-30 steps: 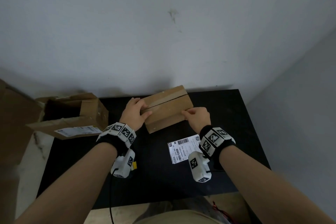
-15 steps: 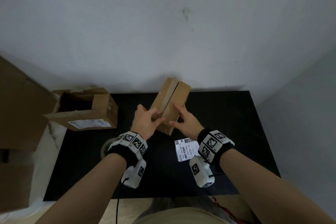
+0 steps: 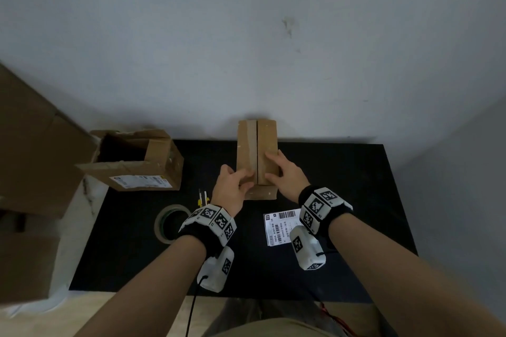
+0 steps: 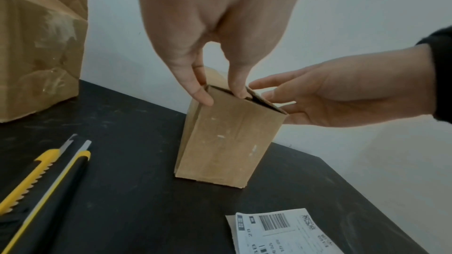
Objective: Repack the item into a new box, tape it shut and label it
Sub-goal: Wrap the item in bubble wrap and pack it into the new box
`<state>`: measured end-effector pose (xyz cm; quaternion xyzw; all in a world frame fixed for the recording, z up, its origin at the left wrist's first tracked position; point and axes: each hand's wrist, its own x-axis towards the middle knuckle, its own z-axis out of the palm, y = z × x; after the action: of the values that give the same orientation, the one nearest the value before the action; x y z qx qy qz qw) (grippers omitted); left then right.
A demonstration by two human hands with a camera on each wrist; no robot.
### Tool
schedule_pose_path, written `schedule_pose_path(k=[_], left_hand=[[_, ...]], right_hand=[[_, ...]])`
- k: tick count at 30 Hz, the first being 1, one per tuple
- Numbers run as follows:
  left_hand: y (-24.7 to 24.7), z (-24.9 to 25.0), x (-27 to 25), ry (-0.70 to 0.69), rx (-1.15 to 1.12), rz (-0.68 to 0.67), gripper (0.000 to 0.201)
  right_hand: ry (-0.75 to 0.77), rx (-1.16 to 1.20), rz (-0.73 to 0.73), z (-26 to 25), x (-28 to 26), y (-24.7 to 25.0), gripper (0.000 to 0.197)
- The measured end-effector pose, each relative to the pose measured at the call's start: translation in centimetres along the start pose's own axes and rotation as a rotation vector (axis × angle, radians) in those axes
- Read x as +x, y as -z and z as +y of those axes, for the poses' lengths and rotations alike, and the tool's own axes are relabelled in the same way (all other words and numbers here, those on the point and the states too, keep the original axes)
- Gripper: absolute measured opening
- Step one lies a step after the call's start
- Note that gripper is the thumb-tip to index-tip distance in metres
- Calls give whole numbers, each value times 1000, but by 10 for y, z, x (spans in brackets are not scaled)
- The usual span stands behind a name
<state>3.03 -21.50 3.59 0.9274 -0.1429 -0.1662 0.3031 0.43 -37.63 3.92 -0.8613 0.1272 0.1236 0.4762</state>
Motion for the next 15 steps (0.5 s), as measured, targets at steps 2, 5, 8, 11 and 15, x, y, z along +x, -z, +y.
schedule_pose_path(k=[2,5,8,11,15], left_hand=[[0,0,2,-3,3,6,33],[0,-1,2,-15,31,-13,33],[1,0,1,-20,72,-40,34],[5,3,1,-50,160,-63,35],[14,9,5,-140,272,-99,30]], right_hand=[[7,-28,3,0,3,2,58],[10,-91,0,2,6,2,58],[-9,-232,-28,6,6,3,57],[-14,-376,-18,2,4,4,57],[-17,-485,73,-12,-2,2,48]])
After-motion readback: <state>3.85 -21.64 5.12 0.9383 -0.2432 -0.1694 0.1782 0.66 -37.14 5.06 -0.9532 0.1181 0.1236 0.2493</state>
